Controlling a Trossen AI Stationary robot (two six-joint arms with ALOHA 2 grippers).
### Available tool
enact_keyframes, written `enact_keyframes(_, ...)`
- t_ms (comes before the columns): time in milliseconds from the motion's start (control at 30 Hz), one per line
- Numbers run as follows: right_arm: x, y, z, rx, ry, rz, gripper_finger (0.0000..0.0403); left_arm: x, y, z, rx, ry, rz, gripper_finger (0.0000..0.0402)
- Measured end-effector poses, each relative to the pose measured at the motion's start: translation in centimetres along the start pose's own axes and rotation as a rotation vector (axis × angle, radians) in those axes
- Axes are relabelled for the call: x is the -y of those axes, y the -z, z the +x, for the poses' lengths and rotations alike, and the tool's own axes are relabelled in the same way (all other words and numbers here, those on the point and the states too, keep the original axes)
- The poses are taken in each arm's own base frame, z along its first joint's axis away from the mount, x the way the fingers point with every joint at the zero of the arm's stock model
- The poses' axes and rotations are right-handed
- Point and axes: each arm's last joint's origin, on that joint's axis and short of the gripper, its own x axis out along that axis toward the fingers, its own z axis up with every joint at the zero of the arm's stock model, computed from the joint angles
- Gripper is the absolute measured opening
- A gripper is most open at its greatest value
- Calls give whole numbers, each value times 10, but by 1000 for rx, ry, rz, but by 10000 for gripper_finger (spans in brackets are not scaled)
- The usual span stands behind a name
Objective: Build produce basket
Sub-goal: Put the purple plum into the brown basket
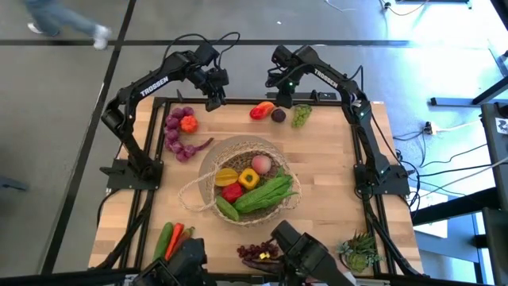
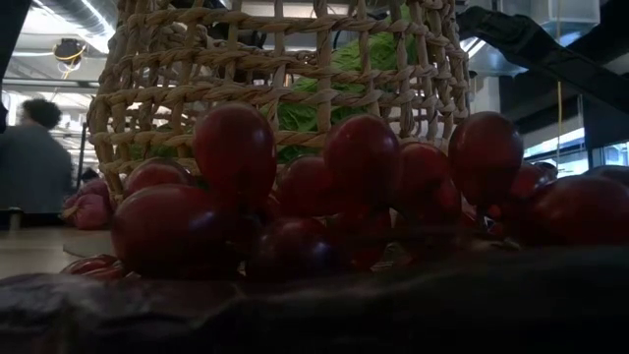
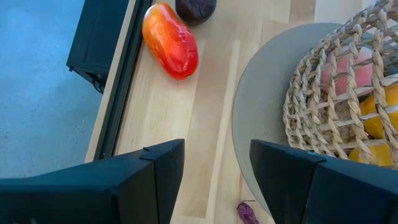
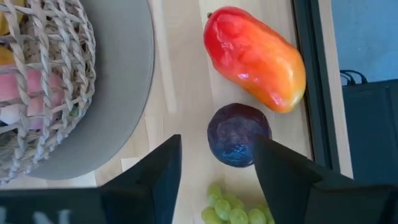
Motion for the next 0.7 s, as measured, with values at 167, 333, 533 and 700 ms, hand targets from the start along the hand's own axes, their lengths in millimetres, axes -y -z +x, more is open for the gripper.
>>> enact_keyframes(167, 2, 1, 0, -30, 54, 50, 252, 0, 0, 0, 0, 0, 0, 171)
enact_keyframes(333, 11, 14, 27, -89, 22, 68, 313, 0, 0, 0, 0, 0, 0, 171)
enact_keyframes(533, 19, 29, 58, -118, -9, 87, 331, 0, 0, 0, -4, -8, 0, 171)
enact_keyframes(700, 27, 32, 71, -84, 14, 93, 332, -2, 1, 0, -36, -63, 0, 171)
